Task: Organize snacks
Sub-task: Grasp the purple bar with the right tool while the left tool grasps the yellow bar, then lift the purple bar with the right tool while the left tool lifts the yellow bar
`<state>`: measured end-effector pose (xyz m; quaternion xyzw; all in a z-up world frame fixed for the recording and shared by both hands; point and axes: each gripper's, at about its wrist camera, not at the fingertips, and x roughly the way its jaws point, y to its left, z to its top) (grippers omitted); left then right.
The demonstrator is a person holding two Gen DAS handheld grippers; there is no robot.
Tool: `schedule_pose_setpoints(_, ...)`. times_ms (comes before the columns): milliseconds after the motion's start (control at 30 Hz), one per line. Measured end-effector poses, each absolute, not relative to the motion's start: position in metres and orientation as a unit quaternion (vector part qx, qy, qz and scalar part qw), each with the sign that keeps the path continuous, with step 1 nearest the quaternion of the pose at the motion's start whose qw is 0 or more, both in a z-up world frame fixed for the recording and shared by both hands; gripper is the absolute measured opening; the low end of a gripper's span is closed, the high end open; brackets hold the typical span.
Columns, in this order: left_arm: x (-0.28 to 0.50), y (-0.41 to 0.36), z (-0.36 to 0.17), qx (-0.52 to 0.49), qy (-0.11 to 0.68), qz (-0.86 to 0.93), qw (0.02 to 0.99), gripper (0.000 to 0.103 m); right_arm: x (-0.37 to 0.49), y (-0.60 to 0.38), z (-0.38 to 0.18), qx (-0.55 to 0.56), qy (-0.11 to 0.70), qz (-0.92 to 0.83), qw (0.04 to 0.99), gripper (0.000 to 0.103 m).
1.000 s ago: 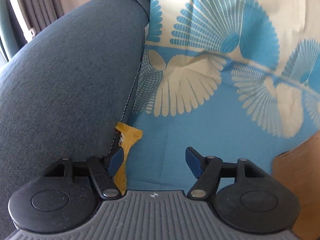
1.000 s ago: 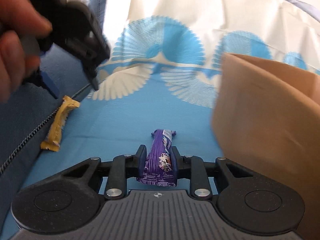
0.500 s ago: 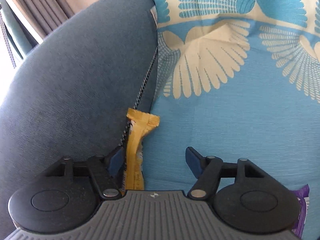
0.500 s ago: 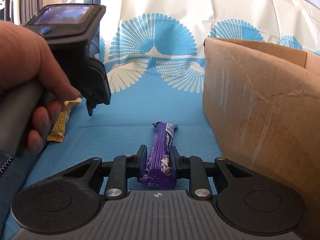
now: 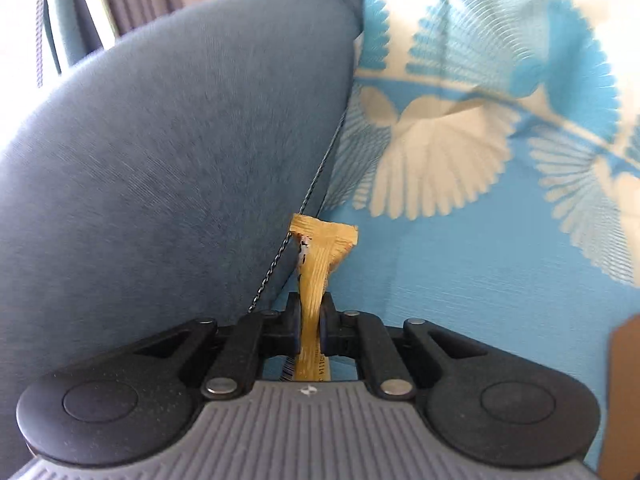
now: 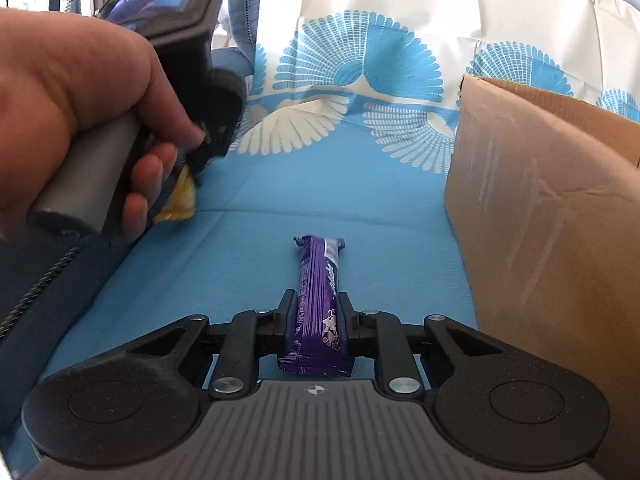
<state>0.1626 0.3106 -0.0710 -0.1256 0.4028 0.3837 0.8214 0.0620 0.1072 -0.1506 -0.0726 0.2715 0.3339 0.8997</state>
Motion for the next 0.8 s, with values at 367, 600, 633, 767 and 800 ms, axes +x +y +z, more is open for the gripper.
schedule_pose_setpoints(367,0.062,0.254,-0.020,-0.171,0.357,0.249,0.884,0.009,0.028,0.071,-0.100,-0.059,0.308,0.373,0.873,0.001)
schedule_pose_setpoints(600,0.007,0.241,-0.012,-0.232,0.347,0.187,0.889,0.009,0.000,0.036,-0.064,-0.075,0.284,0.411,0.863,0.003)
schedule_pose_setpoints(633,0.004,0.242,-0.015,-0.241,0.355,0.181,0.885,0.009,-0.002,0.034,-0.068,-0.081,0.292,0.411,0.860,0.003)
schedule_pose_setpoints(767,-0.003,0.237,-0.039,-0.226,0.437,0.146,0.858,0.009,-0.003,0.026,-0.098,-0.073,0.331,0.398,0.852,0.018)
schedule_pose_setpoints(800,-0.003,0.236,-0.046,-0.222,0.453,0.139,0.852,0.009,-0.006,0.027,-0.105,-0.077,0.332,0.398,0.852,0.024)
